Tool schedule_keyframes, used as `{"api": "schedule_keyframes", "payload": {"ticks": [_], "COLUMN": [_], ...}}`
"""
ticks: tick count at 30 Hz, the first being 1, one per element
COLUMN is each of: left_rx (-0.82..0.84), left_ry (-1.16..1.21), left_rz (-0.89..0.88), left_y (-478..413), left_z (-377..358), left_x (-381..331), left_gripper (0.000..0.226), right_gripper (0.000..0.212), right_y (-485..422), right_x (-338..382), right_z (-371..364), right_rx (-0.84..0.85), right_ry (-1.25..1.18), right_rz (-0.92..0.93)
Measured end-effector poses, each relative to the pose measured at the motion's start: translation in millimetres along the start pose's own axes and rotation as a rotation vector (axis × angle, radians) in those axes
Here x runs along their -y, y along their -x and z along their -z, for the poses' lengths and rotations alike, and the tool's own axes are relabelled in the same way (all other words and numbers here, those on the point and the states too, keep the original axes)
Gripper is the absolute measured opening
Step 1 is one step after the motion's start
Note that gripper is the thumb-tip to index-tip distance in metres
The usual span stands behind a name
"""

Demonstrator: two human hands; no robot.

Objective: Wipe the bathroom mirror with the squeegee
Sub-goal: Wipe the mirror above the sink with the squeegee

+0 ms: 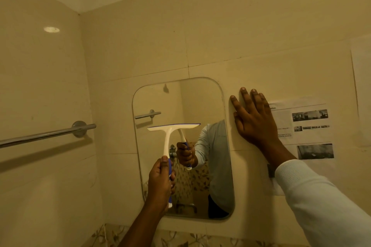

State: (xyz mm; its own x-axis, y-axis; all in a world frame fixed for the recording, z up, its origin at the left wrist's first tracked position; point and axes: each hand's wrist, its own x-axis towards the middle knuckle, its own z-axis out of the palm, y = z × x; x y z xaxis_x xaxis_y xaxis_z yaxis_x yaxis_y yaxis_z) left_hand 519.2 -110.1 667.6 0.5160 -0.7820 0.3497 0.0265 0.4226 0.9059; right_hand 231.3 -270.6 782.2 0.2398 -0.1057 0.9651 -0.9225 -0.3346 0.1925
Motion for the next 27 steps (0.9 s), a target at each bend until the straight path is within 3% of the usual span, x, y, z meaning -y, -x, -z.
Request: {"api": "schedule_keyframes", "payload": {"ticks": [27], "left_rx": [-0.029], "left_ry": [-0.028], "left_rz": [0.175], "left_y": [38], "left_z": [19], "left_x": [45], "left_gripper": [0.043], "right_gripper": [0.066], "right_y": [0], "right_x": [2], "right_z": [6], "right_rx": [0.011], "right_ry": [-0.018], "right_rz": [-0.001]}}
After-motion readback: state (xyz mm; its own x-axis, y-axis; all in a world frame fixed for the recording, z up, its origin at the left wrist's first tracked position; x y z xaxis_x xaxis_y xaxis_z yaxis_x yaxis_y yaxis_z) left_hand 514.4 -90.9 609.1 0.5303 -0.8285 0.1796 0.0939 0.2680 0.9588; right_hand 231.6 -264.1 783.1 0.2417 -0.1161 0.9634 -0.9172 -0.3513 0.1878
